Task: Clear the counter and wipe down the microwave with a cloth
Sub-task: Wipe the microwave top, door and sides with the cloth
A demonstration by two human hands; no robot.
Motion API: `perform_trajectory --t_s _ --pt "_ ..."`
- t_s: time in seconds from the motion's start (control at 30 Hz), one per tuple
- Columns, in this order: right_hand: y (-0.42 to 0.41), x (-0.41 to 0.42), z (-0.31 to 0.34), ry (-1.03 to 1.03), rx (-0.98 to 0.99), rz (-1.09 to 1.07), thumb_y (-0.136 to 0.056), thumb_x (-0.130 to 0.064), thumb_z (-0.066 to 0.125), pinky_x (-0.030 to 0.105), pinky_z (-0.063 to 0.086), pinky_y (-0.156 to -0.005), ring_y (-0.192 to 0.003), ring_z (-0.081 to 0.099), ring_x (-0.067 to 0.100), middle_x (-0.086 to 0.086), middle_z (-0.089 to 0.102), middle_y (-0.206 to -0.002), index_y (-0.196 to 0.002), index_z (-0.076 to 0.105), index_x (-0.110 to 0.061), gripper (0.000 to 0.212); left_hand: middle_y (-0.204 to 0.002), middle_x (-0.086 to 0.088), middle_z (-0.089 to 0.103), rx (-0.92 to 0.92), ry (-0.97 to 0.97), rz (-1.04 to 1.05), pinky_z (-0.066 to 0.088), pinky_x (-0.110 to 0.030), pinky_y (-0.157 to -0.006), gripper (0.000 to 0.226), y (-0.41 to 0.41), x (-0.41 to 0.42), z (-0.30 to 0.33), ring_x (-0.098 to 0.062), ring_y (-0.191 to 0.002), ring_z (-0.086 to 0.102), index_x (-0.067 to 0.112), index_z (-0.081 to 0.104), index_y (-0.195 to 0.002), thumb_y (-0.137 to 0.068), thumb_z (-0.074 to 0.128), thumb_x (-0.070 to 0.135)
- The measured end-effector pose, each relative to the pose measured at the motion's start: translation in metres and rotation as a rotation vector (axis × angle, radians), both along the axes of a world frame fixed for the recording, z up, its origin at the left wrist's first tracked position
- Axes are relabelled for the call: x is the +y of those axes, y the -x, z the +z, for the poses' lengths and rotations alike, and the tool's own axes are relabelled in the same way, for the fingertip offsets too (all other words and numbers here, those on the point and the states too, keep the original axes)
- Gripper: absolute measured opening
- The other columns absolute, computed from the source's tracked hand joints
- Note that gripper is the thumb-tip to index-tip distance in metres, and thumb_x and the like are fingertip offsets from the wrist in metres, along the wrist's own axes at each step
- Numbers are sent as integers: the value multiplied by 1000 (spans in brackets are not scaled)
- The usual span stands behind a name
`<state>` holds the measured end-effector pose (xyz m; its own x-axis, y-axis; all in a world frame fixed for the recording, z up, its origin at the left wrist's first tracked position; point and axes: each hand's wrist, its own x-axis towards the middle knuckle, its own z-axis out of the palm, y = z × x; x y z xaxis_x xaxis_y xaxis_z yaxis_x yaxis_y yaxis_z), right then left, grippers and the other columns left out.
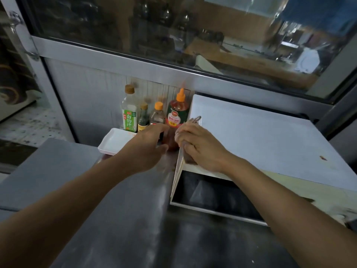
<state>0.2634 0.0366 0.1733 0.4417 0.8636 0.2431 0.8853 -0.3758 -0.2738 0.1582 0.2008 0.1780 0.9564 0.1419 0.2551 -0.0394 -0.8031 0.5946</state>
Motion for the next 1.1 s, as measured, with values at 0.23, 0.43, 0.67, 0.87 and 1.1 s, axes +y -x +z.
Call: perform_trajectory --t_s 0.23,0.43,0.67,0.87,1.1 --pt "53 -23 -14 91 -271 -102 -71 -21 75 21 28 -104 -124 39 15 -1 47 -133 -123 56 -18 55 -125 -6 55 93 72 -42 39 -24 -68 41 0 -3 -8 -17 -100 50 17 48 -128 -87 55 12" --pt "54 -91 -19 155 -269 -431 -78 -42 70 35 43 -98 -125 44 21 -2 32 -151 -148 27 -26 83 -139 -1 47 147 54 -65 42 -25 -77 48 2 -4 -9 -19 -110 52 24 41 -137 -91 54 17" --pt "61 -49 -29 211 -345 -459 -88 -39 57 39 15 -119 -143 22 29 6 25 -155 -151 18 -15 78 -126 3 54 116 92 -110 36 -23 -84 47 1 -24 -6 -13 -103 50 22 46 -130 -86 56 9" --pt "56 -41 -29 158 -404 -419 -83 -43 64 33 23 -113 -136 38 25 5 40 -148 -147 30 -17 78 -125 -2 55 39 44 -118 40 -30 -86 45 3 -42 -4 -15 -103 48 21 46 -127 -85 54 9" --pt "42 -144 -25 137 -425 -531 -81 -45 58 39 36 -103 -124 47 24 1 47 -139 -139 41 -21 65 -142 2 44 23 -206 -85 26 -39 -112 48 -6 -94 -10 -19 -132 34 20 44 -136 -90 54 19"
